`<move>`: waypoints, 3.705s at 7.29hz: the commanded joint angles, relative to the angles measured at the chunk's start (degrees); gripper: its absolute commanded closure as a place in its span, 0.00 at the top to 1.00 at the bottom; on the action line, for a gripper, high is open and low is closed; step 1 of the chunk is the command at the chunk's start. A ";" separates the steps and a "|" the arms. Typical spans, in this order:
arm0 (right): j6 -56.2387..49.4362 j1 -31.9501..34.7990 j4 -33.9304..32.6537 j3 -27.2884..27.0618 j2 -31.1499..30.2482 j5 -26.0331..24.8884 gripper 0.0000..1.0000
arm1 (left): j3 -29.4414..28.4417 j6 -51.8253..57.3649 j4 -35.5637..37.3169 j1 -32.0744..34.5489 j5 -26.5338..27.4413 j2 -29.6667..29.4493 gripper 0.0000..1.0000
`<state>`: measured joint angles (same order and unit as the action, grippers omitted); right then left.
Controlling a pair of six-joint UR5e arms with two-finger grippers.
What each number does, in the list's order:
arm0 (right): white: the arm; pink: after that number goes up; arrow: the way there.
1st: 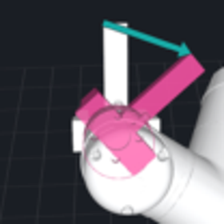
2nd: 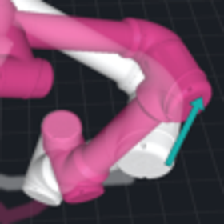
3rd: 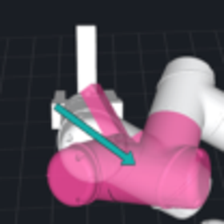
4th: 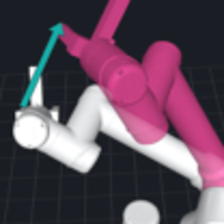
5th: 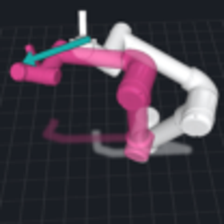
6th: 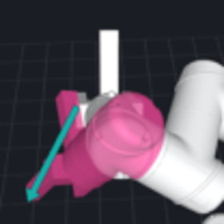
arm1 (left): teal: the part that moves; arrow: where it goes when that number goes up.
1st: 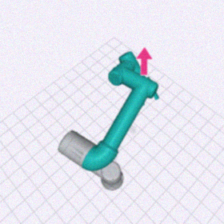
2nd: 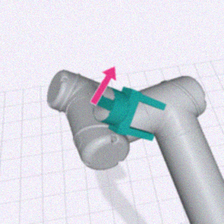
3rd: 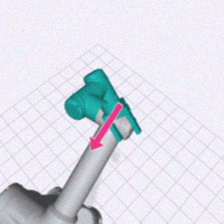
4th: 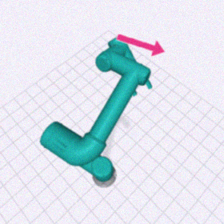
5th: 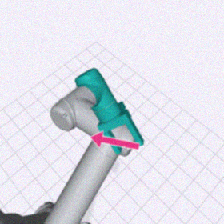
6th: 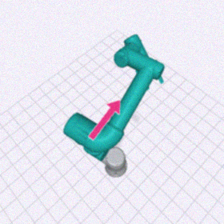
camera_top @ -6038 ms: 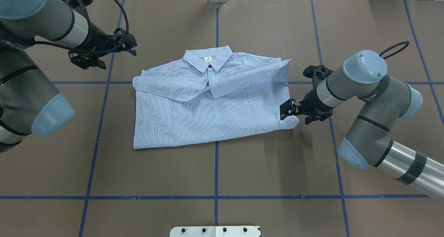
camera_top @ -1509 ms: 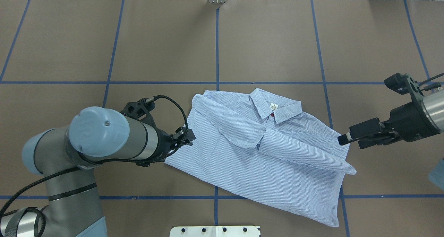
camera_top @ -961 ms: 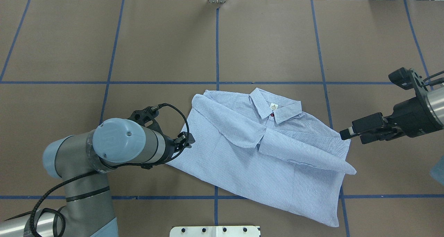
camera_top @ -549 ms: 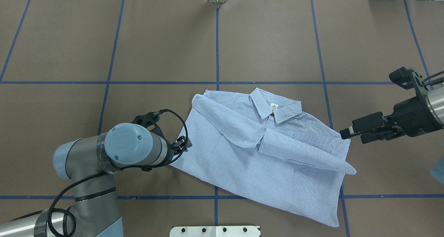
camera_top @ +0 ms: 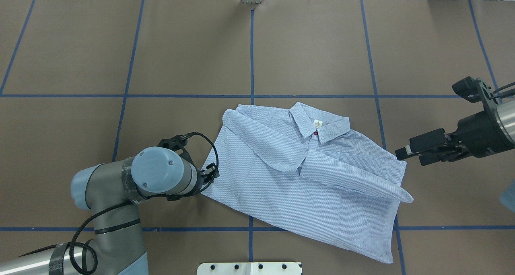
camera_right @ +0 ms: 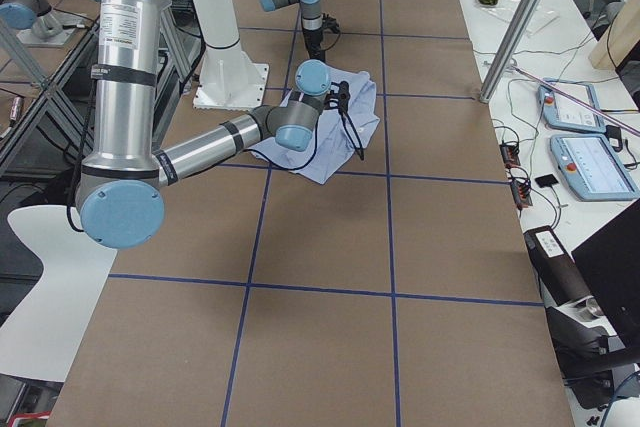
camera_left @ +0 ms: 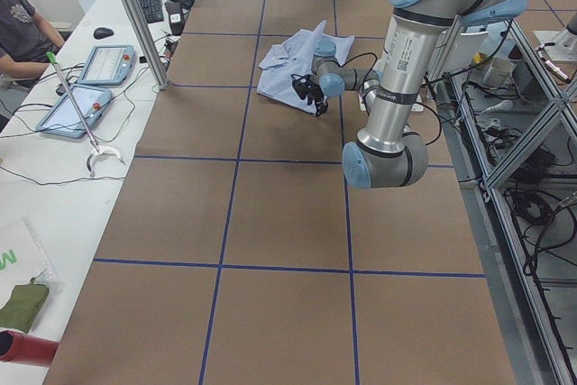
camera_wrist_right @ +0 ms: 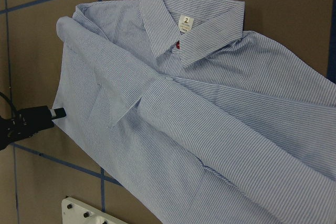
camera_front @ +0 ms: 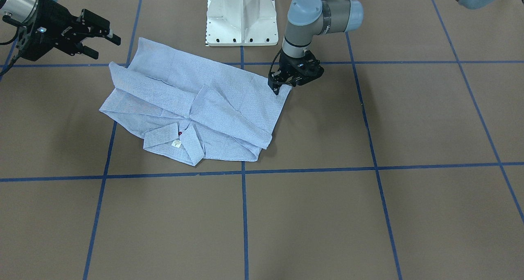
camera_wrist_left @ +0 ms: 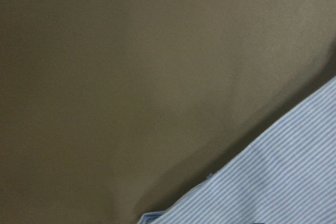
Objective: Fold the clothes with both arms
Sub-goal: 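Release the shirt with the right gripper while the left gripper approaches the shirt's other side, then grasp the shirt's side with the left gripper and pull it farther from the robot, then release the shirt with the left gripper while the right gripper reaches toward the collar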
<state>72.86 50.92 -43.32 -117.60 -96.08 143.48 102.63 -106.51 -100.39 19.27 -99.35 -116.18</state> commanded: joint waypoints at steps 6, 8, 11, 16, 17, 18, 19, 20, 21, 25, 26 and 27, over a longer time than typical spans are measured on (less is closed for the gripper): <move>0.00 1.46 -0.09 0.00 -0.16 0.13 1.00 | 6.35 1.21 3.70 3.64 -1.98 0.25 0.00; 0.00 2.25 -0.09 0.09 -0.08 0.04 1.00 | 2.77 10.48 3.28 11.45 -1.81 -0.10 0.00; 0.00 2.43 -0.09 0.35 0.01 -0.57 1.00 | -17.05 17.11 -6.63 20.08 -1.37 -10.52 0.00; -0.53 3.31 -0.09 0.97 0.01 -1.63 1.00 | -36.95 23.28 -25.78 22.21 8.11 -20.83 0.00; -0.53 3.22 -0.09 1.06 0.01 -1.80 1.00 | -37.94 25.02 -26.08 22.21 8.30 -21.10 0.00; -0.61 3.22 -0.09 1.49 0.53 -2.06 1.00 | -38.03 25.12 -26.17 22.39 9.17 -21.19 0.00; -0.62 3.22 -0.09 2.19 1.24 -2.15 1.00 | -38.03 25.04 -26.87 22.39 9.44 -21.37 0.00; -0.96 2.70 -0.18 2.29 1.07 -2.50 1.00 | -37.95 25.12 -26.96 22.30 9.44 -21.37 0.99; -0.97 2.26 -0.53 2.55 2.20 -4.25 1.00 | -37.25 25.30 -26.87 22.39 9.09 -21.37 1.00; -0.97 -2.64 -16.84 2.20 14.14 -14.51 1.00 | -20.18 28.44 -24.33 23.88 1.19 -9.48 1.00; -1.05 -6.23 -20.53 2.02 17.03 -18.90 1.00 | -13.58 29.60 -21.71 24.14 0.83 -5.33 1.00; -1.06 -9.84 -26.84 1.59 20.54 -23.47 1.00 | -4.20 30.74 -16.64 24.58 -1.17 0.11 1.00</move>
<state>71.84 45.40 -63.42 -115.60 -79.67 125.52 88.49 -77.25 -121.65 43.39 -98.69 -122.16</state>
